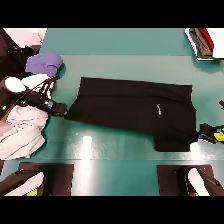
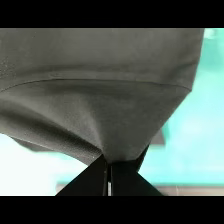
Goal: Fold the shirts.
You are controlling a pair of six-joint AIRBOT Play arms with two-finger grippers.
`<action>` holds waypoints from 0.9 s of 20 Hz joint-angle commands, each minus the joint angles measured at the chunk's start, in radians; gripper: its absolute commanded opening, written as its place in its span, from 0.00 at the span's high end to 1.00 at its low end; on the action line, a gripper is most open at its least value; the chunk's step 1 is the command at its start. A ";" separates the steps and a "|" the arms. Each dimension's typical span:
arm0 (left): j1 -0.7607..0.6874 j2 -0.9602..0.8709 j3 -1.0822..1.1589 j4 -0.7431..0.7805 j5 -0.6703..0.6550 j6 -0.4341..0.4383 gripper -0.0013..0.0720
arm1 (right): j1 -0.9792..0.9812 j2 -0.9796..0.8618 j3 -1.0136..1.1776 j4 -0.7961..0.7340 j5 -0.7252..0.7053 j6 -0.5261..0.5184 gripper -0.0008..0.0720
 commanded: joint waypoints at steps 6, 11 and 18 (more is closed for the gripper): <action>0.001 0.259 -0.169 -0.001 -0.003 -0.127 0.95 | 0.201 0.211 0.052 -0.090 0.044 0.016 0.96; 0.001 0.210 -0.043 -0.005 0.341 -0.185 0.95 | 0.286 -0.041 0.197 -0.084 -0.059 0.036 0.96; 0.001 -0.113 0.092 -0.037 0.441 -0.202 0.95 | 0.299 -0.460 0.473 -0.073 -0.164 0.036 0.96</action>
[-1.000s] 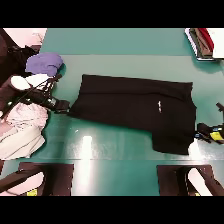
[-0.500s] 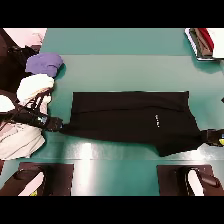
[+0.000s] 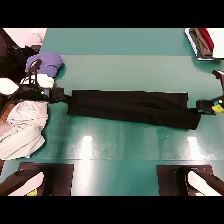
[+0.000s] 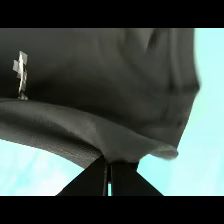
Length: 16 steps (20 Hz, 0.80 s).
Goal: Fold the shirts.
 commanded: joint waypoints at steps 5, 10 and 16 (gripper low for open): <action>0.001 -0.303 0.131 -0.067 0.144 -0.002 0.95 | 0.007 -0.343 0.227 0.079 -0.089 -0.001 0.96; 0.001 -0.373 0.162 -0.078 0.181 -0.003 0.95 | 0.018 -0.485 0.311 0.208 -0.155 -0.002 0.96; 0.001 -0.368 0.253 -0.100 0.127 -0.002 0.10 | -0.046 -0.511 0.388 0.395 -0.163 -0.004 0.25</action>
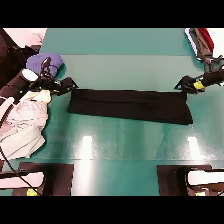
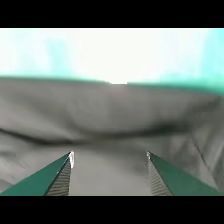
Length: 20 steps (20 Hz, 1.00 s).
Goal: Fold the shirts.
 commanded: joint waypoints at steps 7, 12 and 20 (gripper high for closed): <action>-0.025 0.022 0.189 -0.010 -0.254 0.070 0.93 | -0.272 0.167 -0.197 0.078 0.128 -0.157 0.24; -0.129 0.022 0.188 -0.007 -0.254 0.081 0.94 | -0.364 0.080 -0.306 0.085 0.120 -0.263 0.03; -0.214 0.021 0.189 -0.008 -0.258 0.070 0.94 | -0.331 -0.106 -0.305 0.215 0.071 -0.358 0.10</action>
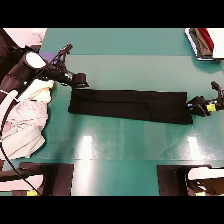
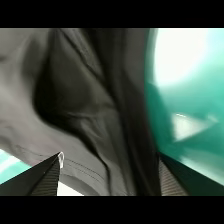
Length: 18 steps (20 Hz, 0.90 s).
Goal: Fold the shirts.
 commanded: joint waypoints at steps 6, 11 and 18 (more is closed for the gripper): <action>-0.088 -0.009 0.001 -0.017 0.055 -0.029 0.95 | 0.113 -0.053 0.044 0.027 -0.013 -0.048 0.59; -0.218 -0.104 0.009 -0.045 0.139 -0.051 0.95 | 0.205 -0.008 0.174 0.029 0.104 -0.026 0.96; -0.327 -0.439 0.344 -0.055 0.122 -0.052 0.95 | 0.391 0.192 0.427 0.029 0.192 0.251 0.96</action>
